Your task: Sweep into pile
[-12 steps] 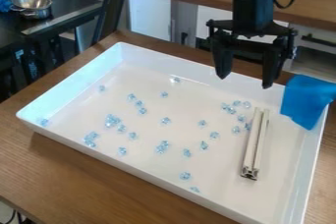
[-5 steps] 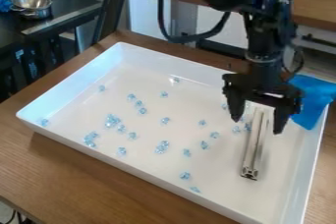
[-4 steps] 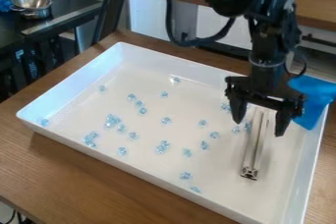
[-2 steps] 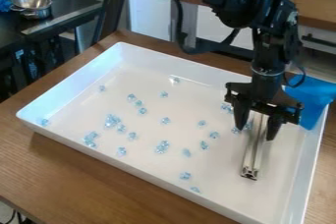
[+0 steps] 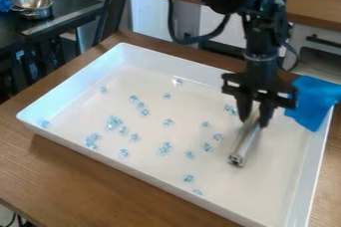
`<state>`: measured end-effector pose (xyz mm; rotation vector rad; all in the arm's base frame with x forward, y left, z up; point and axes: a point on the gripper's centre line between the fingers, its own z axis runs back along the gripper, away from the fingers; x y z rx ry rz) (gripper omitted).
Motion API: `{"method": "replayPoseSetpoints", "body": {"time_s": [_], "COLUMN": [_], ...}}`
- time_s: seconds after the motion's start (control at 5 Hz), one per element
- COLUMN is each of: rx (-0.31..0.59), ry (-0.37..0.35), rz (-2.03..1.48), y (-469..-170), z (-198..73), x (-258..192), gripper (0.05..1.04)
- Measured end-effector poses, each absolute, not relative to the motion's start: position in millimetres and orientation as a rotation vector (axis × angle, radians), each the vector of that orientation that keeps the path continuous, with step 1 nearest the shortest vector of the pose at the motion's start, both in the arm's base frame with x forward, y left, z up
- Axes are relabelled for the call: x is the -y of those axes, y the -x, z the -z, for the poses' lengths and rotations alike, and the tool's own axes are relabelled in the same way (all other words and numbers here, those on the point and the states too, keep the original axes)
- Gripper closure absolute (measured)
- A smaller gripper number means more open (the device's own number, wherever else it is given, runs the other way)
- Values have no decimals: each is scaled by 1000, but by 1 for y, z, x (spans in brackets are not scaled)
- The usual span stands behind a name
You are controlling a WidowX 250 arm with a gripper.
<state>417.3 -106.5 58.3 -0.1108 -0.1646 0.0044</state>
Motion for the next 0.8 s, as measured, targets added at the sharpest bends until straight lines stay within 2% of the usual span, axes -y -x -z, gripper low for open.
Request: {"method": "replayPoseSetpoints", "body": {"time_s": [0.4,0.8], "rx": [174,157], "ry": [190,257], "rz": [-121,-249], "y": [-425,-409], "z": [-53,-43], "x": [70,37], "gripper": [740,740]}}
